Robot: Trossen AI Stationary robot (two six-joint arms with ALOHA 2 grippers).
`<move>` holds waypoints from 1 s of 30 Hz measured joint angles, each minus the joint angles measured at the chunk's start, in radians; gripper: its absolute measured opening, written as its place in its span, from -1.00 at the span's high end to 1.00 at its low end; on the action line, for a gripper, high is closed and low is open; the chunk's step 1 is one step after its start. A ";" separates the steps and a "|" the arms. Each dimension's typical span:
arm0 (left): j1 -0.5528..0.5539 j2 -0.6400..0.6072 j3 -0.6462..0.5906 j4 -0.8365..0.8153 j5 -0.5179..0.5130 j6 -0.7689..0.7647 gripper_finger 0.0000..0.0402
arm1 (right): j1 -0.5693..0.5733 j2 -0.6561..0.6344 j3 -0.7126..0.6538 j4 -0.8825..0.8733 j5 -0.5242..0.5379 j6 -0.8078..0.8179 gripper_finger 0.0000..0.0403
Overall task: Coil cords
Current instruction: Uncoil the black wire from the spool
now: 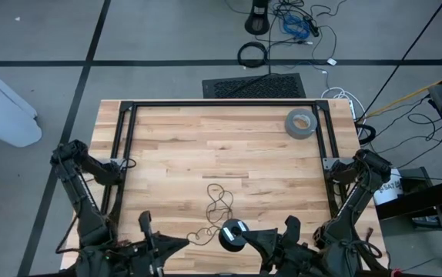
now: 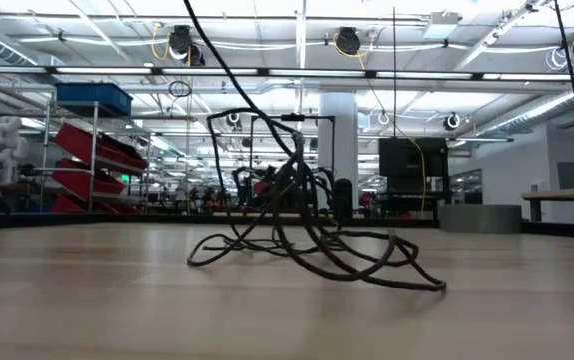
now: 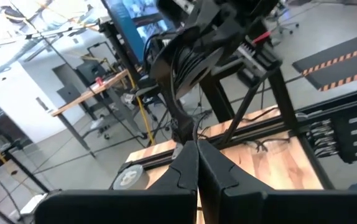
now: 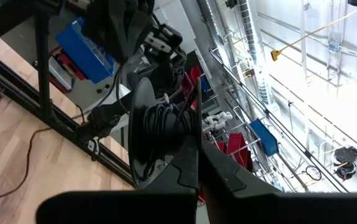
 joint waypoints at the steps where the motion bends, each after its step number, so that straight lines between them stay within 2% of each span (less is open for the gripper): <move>1: -0.007 0.000 0.000 0.017 0.000 0.011 1.00 | 0.000 0.000 0.000 0.000 0.000 0.000 1.00; 7: -0.042 0.000 0.000 0.076 0.036 0.059 1.00 | 0.000 0.000 0.000 0.000 0.000 0.000 1.00; 17: -0.054 0.004 0.001 0.148 0.220 0.086 1.00 | 0.000 0.000 0.000 0.000 0.001 0.000 1.00; 23: -0.054 0.005 0.000 0.147 0.225 0.077 1.00 | 0.000 0.000 0.000 0.000 0.001 0.000 1.00; 30: -0.009 0.005 -0.005 -0.013 0.226 -0.048 0.98 | 0.000 0.000 0.000 0.000 0.001 0.008 1.00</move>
